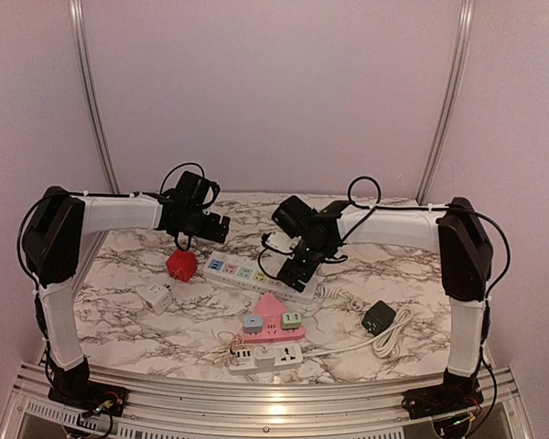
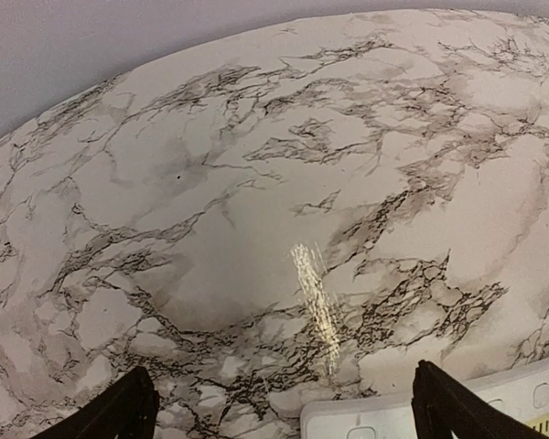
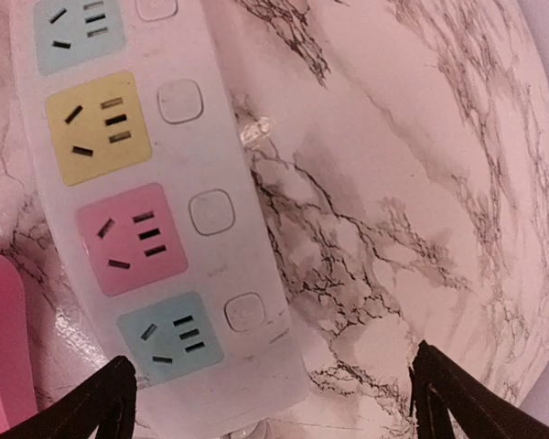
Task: Insert the plug
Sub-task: Place the socket at the center of the board, then move the socket to the center of the board.
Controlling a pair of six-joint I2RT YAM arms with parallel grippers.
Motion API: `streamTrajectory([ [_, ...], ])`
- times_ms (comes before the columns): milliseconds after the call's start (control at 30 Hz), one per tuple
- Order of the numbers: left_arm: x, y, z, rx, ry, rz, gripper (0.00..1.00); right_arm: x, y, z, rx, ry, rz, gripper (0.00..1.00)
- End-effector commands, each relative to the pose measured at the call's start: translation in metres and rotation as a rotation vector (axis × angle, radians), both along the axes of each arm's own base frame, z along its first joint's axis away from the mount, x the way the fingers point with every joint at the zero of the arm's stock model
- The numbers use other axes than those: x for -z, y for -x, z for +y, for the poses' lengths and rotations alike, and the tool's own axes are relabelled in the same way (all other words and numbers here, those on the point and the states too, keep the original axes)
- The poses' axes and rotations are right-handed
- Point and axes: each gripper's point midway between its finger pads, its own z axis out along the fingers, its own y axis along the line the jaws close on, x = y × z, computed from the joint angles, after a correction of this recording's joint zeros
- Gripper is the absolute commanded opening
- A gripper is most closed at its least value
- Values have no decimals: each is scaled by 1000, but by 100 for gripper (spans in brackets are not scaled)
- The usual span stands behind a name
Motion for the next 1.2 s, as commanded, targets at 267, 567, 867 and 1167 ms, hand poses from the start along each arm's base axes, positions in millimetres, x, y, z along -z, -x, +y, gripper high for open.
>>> streamTrajectory([
  [267,34,3,-28,106,-35,92,99,13,23,-96,376,23,-19,99],
  [567,53,6,-38,136,-41,143,96,44,8,-136,539,68,1,99],
  [867,64,25,-55,170,-7,191,87,46,-39,-174,699,45,-36,98],
  [1167,55,34,-64,182,40,183,86,33,-55,-181,741,21,-71,99],
])
